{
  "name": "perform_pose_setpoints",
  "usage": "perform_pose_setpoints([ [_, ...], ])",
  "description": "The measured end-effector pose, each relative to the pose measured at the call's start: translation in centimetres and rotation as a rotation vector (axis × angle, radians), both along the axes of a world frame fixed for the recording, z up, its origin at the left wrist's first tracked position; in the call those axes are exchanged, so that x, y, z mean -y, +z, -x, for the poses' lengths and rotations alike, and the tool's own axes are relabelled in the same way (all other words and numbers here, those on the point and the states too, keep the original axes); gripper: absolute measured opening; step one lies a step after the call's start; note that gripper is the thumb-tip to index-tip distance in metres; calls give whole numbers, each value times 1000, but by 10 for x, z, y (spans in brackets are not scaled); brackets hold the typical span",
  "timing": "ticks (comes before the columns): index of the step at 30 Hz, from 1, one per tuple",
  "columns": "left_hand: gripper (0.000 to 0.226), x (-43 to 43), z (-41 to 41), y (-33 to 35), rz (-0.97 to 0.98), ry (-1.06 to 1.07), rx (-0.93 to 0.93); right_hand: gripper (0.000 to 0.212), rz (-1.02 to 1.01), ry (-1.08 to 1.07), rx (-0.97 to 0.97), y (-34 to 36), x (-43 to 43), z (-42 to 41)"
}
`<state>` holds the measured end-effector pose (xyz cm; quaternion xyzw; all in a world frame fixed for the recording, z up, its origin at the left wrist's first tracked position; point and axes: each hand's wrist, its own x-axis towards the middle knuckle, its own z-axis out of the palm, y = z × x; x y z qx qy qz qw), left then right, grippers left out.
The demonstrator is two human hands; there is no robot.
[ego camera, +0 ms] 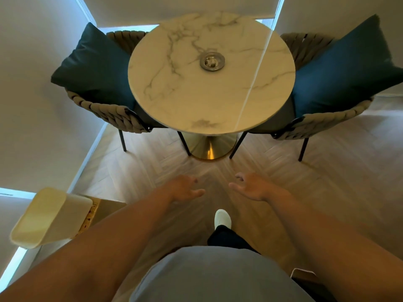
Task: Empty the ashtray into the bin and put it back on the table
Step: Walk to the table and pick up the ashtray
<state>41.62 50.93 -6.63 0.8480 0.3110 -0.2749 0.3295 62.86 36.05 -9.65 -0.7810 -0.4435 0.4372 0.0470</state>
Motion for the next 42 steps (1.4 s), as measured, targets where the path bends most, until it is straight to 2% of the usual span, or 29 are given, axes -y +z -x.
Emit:
perform_pose_setpoints([
  [4,66,-25,-35,6,6,55,20,80,-26,41,50,3,-33,-40],
  [12,74,-78,-77,-4,21,96,-1,74,-30,74,-2,3,-83,-80],
  [17,68,-125,-103,-11,43,77,46,71,4,96,41,2,-124,-102],
  [33,65,-307,-200,-15,101,81,76,74,24,-38,64,16,-290,-175],
  [42,57,-356,-254,-15,77,377,160,64,-79,-110,-12,20,-363,-234],
])
